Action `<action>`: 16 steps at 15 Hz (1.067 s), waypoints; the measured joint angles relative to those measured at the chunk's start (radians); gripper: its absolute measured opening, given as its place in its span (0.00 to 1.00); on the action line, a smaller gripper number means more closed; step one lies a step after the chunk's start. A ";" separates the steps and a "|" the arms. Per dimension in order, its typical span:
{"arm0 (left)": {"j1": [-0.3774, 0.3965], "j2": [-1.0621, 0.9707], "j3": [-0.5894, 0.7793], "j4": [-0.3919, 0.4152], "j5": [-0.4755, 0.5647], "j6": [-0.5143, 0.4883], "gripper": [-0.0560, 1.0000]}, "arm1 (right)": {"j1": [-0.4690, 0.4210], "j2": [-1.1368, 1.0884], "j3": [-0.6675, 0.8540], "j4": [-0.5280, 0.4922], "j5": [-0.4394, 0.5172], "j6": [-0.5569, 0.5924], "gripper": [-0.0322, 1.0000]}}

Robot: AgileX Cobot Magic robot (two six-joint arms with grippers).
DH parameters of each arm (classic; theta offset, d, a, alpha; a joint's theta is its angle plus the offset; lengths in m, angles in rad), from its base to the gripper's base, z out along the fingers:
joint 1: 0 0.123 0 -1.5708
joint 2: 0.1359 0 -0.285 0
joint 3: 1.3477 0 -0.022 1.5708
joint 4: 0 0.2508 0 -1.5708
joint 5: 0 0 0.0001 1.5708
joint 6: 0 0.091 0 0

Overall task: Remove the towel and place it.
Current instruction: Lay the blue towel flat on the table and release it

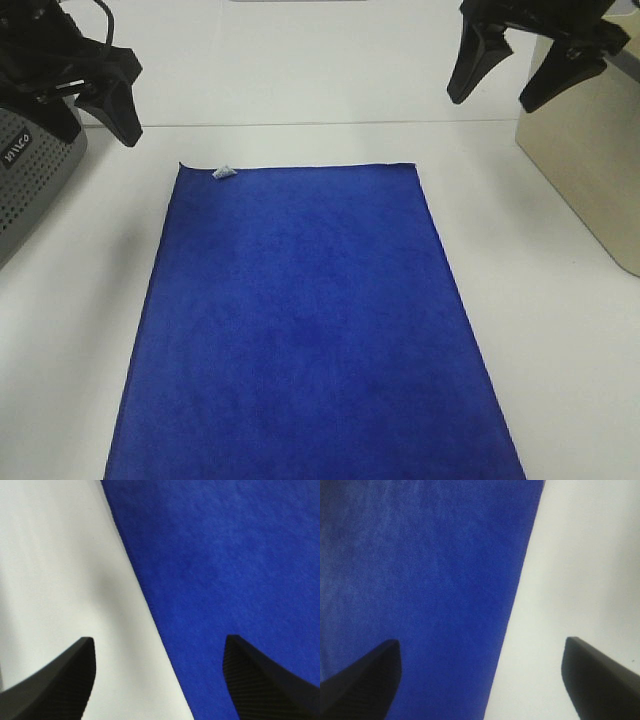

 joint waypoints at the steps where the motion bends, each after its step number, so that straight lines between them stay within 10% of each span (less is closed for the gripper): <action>1: 0.022 0.043 -0.033 0.000 -0.002 0.000 0.69 | 0.000 0.048 -0.031 0.003 0.000 -0.023 0.85; 16: 0.083 0.590 -0.563 -0.079 0.004 0.020 0.69 | 0.000 0.589 -0.521 0.080 -0.004 -0.083 0.82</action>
